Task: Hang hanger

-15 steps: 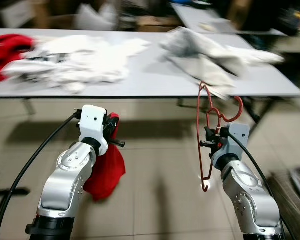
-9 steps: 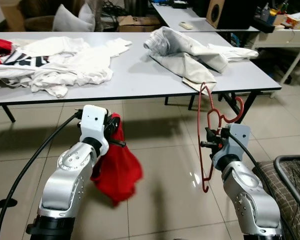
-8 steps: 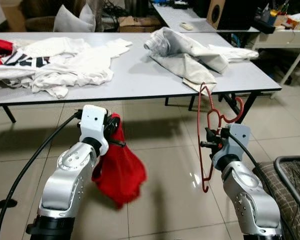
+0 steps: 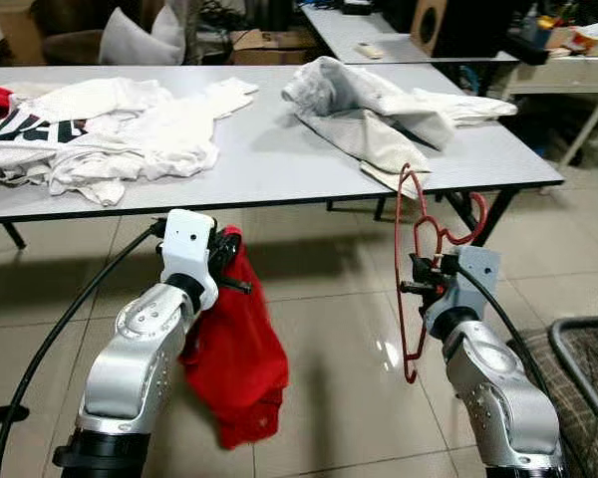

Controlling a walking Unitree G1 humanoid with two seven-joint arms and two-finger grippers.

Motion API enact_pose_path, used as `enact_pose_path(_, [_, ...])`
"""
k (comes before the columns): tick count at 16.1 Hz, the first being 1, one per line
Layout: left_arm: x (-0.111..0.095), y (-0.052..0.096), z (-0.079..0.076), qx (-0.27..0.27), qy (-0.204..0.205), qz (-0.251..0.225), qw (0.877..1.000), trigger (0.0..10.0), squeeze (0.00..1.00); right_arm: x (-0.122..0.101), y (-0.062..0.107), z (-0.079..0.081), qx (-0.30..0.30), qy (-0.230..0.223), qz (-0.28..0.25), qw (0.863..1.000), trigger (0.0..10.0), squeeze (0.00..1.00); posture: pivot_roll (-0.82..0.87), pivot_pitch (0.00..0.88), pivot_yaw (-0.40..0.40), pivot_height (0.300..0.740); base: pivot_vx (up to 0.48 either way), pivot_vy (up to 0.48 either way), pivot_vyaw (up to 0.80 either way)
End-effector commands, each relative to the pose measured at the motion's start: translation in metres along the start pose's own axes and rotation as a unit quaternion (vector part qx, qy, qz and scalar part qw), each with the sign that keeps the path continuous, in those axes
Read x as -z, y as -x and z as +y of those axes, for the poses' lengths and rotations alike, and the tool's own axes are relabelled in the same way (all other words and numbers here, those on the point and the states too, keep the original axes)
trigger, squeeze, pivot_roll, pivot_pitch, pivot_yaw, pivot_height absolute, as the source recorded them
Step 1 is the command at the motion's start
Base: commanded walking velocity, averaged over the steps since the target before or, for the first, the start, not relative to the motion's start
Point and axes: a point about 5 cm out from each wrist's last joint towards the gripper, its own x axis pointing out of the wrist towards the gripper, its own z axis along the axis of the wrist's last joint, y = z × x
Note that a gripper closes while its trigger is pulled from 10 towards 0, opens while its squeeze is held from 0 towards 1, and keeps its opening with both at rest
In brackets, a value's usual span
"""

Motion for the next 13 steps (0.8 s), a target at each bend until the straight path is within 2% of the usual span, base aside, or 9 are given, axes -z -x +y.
enact_pose_path(1, [-0.0099,-0.0012,-0.0044,0.013,-0.003,-0.02,1.0,10.0,0.0,-0.0041,0.0017,-0.0042,0.007,0.001,-0.006,1.0,10.0,0.0,-0.11,0.0,-0.013,0.74,0.311,0.0,-0.79])
enact_pose_path(4, [-0.0094,-0.0013,-0.0051,0.016,-0.004,-0.018,1.0,10.0,0.0,-0.003,0.0032,-0.0047,0.011,0.001,-0.004,1.0,10.0,0.0,-0.12,0.0,-0.009,0.74,0.307,0.0,-0.69])
enact_pose_path(13, [-0.0097,-0.0018,-0.0056,0.017,-0.005,-0.02,1.0,10.0,0.0,-0.0049,0.002,-0.0051,0.01,0.003,-0.007,1.0,10.0,0.0,-0.12,0.0,-0.015,0.74,0.308,0.0,0.0])
